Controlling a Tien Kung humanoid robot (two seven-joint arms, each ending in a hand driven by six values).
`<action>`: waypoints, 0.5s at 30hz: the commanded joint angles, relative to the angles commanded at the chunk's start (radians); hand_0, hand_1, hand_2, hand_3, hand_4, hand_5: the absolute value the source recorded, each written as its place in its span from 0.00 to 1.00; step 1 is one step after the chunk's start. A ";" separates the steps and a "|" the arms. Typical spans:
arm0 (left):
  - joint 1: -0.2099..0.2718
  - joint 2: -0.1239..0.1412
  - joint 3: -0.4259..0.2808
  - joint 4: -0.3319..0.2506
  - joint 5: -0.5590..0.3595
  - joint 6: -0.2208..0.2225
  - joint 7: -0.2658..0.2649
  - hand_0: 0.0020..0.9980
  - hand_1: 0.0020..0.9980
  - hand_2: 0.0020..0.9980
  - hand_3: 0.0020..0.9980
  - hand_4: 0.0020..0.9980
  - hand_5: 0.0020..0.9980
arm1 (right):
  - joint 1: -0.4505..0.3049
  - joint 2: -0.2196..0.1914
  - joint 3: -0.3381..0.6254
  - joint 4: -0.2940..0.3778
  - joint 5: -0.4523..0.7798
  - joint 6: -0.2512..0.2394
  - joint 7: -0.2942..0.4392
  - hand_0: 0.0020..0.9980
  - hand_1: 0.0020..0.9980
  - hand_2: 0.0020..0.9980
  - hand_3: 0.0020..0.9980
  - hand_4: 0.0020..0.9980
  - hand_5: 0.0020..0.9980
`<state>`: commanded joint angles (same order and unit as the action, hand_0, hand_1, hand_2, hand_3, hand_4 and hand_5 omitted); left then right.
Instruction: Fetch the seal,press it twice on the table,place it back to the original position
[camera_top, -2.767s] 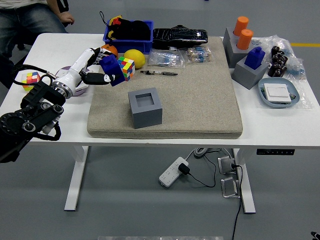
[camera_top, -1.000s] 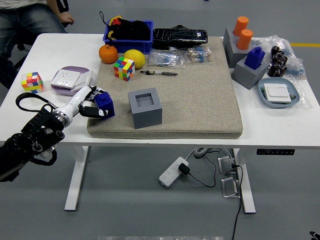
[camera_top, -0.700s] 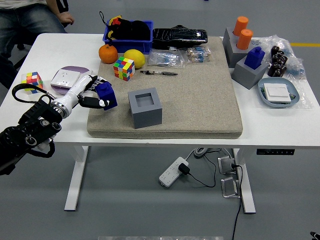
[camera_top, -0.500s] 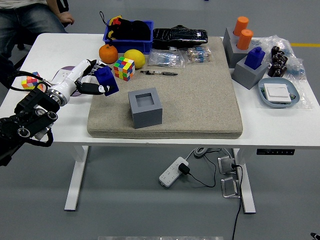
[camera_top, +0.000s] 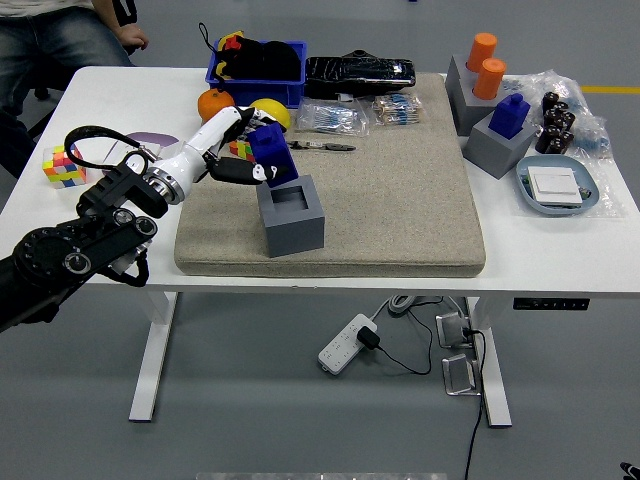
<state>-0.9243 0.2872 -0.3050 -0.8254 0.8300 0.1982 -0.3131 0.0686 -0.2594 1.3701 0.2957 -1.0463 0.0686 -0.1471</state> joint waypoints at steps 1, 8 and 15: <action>-0.005 -0.007 0.017 0.007 -0.005 -0.001 0.001 0.64 0.47 0.42 0.59 0.72 0.00 | 0.000 0.000 0.000 0.000 0.000 0.000 0.000 0.80 0.71 0.67 0.68 0.72 0.50; -0.024 -0.030 0.077 0.036 -0.010 0.001 0.004 0.64 0.48 0.42 0.59 0.72 0.00 | 0.002 -0.002 -0.003 0.001 0.002 -0.001 0.000 0.80 0.70 0.67 0.68 0.72 0.50; -0.030 -0.051 0.091 0.074 -0.028 0.006 -0.001 0.64 0.47 0.42 0.59 0.73 0.00 | 0.004 -0.002 -0.003 0.001 0.003 -0.001 0.001 0.80 0.70 0.67 0.68 0.72 0.50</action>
<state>-0.9545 0.2360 -0.2142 -0.7513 0.8020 0.2041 -0.3139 0.0726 -0.2612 1.3669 0.2966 -1.0438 0.0676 -0.1464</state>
